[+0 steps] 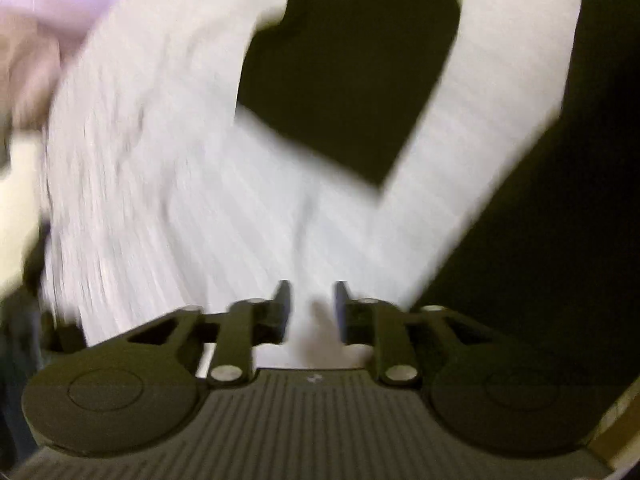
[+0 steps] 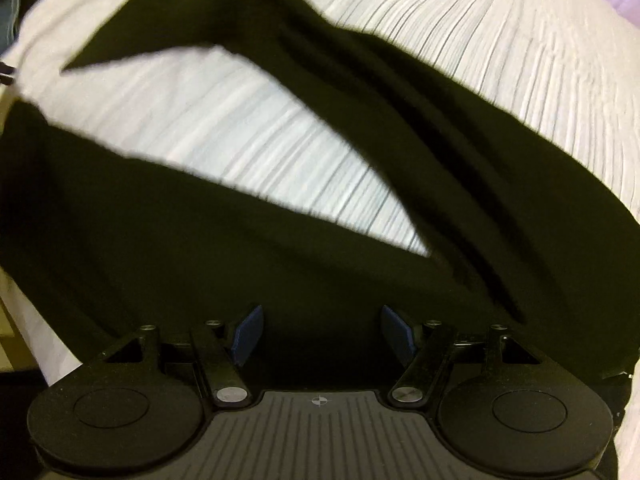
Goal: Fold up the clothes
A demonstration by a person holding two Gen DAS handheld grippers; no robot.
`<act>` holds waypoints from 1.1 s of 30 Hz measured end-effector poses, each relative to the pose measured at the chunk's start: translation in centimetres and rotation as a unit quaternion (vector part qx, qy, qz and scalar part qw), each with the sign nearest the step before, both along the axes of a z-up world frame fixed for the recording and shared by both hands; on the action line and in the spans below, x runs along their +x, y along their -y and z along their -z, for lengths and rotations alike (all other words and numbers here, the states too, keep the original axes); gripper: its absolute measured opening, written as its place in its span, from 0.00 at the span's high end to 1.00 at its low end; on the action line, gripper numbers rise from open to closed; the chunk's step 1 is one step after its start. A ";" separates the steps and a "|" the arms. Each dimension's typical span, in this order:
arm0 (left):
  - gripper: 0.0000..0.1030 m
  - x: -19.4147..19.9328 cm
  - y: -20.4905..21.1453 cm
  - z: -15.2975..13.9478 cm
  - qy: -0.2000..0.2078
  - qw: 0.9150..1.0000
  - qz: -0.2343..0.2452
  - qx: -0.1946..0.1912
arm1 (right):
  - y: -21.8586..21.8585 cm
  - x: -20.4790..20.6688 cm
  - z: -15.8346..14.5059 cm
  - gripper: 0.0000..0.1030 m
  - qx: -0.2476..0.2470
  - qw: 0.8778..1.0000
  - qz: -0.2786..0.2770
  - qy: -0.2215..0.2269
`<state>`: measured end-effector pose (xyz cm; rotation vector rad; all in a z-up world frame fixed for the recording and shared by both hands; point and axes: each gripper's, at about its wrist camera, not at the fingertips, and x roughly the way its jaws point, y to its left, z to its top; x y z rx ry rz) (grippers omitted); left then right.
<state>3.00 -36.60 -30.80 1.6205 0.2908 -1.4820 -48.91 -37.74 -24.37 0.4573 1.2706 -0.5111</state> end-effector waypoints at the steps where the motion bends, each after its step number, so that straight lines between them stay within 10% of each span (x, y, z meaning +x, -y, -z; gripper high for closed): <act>1: 0.69 -1.4 0.8 0.1 -0.008 1.000 0.026 -0.016 | 0.3 0.0 -0.3 0.33 -0.002 1.000 0.009 0.006; 9: 0.74 -9.7 1.8 7.9 0.057 0.972 0.226 -0.021 | 1.2 0.5 -0.4 0.33 -0.022 0.999 0.030 0.010; 11: 0.98 -9.8 2.2 8.3 0.080 0.970 0.228 -0.029 | 1.4 -0.1 -0.1 0.33 -0.025 0.999 0.043 0.006; 17: 0.99 -2.8 3.5 -0.5 0.096 0.979 0.125 -0.126 | 2.6 -2.9 0.1 0.33 -0.035 0.993 0.110 0.000; 28: 0.96 -1.2 -0.6 4.8 0.118 0.973 0.194 0.029 | 2.6 -6.2 1.0 0.32 0.004 0.976 0.217 0.014; 33: 0.87 -0.3 -1.7 2.0 0.083 0.978 0.182 0.054 | 2.7 -9.1 -0.7 0.32 -0.020 0.966 0.259 0.009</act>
